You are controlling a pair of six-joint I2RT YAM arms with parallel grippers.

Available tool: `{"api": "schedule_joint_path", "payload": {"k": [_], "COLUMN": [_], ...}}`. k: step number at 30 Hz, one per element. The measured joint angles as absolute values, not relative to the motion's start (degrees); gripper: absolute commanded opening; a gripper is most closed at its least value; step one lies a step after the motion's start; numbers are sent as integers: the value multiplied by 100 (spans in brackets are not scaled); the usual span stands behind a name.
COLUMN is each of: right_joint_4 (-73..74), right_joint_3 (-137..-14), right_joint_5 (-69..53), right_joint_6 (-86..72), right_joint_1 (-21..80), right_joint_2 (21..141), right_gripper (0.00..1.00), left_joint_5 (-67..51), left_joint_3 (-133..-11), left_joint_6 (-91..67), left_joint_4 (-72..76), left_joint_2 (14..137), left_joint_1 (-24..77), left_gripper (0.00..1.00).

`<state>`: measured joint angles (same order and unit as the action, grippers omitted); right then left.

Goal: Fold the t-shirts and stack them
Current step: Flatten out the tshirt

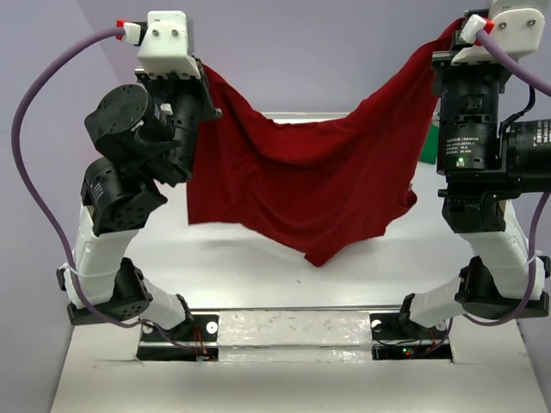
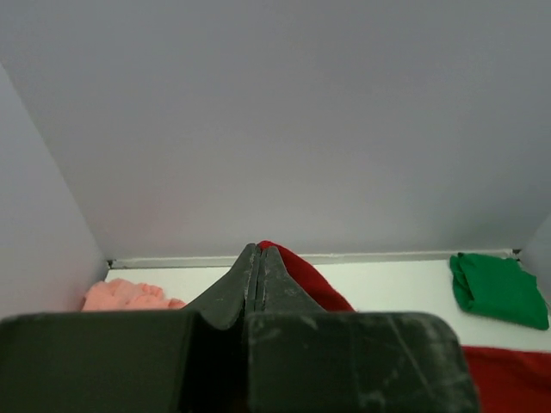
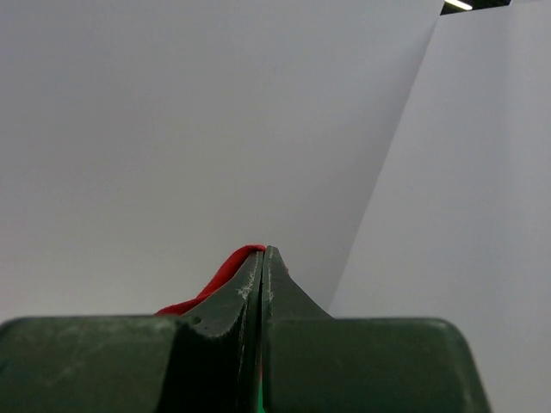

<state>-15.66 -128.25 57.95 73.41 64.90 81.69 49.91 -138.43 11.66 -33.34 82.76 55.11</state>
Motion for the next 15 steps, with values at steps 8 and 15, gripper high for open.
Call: {"api": "schedule_joint_path", "payload": {"k": [8, 15], "right_joint_4": [-1295, -1076], "right_joint_3": [-13294, -12328], "right_joint_5": [5535, 5553], "right_joint_6": [7039, 6711], "right_joint_1": [6493, 6490], "right_joint_2": [8208, 7721], "right_gripper": [0, 0], "left_joint_5": [6713, 7131], "left_joint_3": [-13174, -12022], "left_joint_6": [3452, 3964], "left_joint_4": [-805, 357], "left_joint_2": [7896, 6938], "left_joint_1": [7784, 8012], "left_gripper": [0, 0]}}
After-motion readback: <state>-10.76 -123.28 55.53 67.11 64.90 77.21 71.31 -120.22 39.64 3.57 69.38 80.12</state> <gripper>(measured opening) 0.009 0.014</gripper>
